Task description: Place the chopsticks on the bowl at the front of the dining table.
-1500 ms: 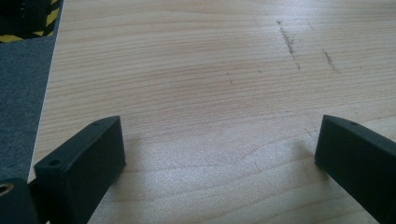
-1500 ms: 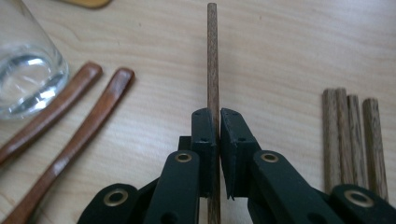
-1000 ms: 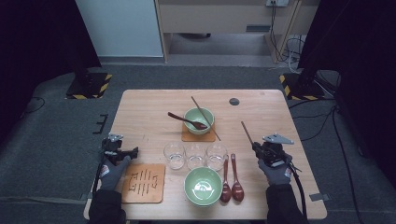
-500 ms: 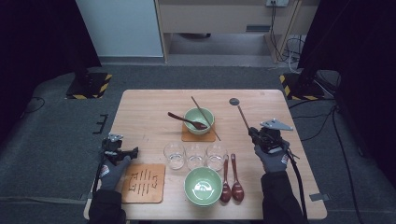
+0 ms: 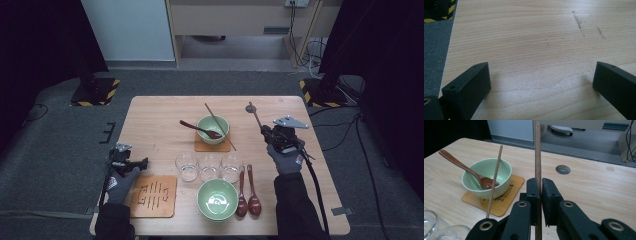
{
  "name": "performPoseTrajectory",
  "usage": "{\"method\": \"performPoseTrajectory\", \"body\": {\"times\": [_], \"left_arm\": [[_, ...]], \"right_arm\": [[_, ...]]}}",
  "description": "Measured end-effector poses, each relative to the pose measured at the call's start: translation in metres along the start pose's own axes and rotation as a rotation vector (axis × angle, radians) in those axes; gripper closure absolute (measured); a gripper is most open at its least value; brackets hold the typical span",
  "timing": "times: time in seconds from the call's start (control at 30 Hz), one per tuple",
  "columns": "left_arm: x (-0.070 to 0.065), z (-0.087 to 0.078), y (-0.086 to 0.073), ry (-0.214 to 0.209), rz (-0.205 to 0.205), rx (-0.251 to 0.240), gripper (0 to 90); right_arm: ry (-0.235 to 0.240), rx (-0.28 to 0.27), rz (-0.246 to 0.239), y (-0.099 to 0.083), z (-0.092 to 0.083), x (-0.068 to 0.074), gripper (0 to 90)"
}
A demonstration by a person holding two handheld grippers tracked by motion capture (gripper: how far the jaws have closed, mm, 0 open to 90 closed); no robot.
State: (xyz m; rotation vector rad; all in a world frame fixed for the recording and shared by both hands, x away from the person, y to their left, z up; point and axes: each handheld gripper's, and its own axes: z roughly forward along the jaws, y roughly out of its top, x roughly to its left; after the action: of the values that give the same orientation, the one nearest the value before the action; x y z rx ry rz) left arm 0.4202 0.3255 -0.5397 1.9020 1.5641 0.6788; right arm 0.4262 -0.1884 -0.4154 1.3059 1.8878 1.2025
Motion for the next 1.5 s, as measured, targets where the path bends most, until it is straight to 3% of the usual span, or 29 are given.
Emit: {"method": "performPoseTrajectory", "body": {"times": [1.0, 1.5], "left_arm": [[0.000, 0.000, 0.000, 0.002, -0.003, 0.001, 0.0], [0.000, 0.000, 0.000, 0.004, -0.005, 0.002, 0.0]], "right_arm": [[0.020, -0.026, -0.036, 0.038, 0.036, 0.020, 84.6], [0.033, -0.033, -0.023, 0.049, 0.061, 0.027, 84.7]]}}
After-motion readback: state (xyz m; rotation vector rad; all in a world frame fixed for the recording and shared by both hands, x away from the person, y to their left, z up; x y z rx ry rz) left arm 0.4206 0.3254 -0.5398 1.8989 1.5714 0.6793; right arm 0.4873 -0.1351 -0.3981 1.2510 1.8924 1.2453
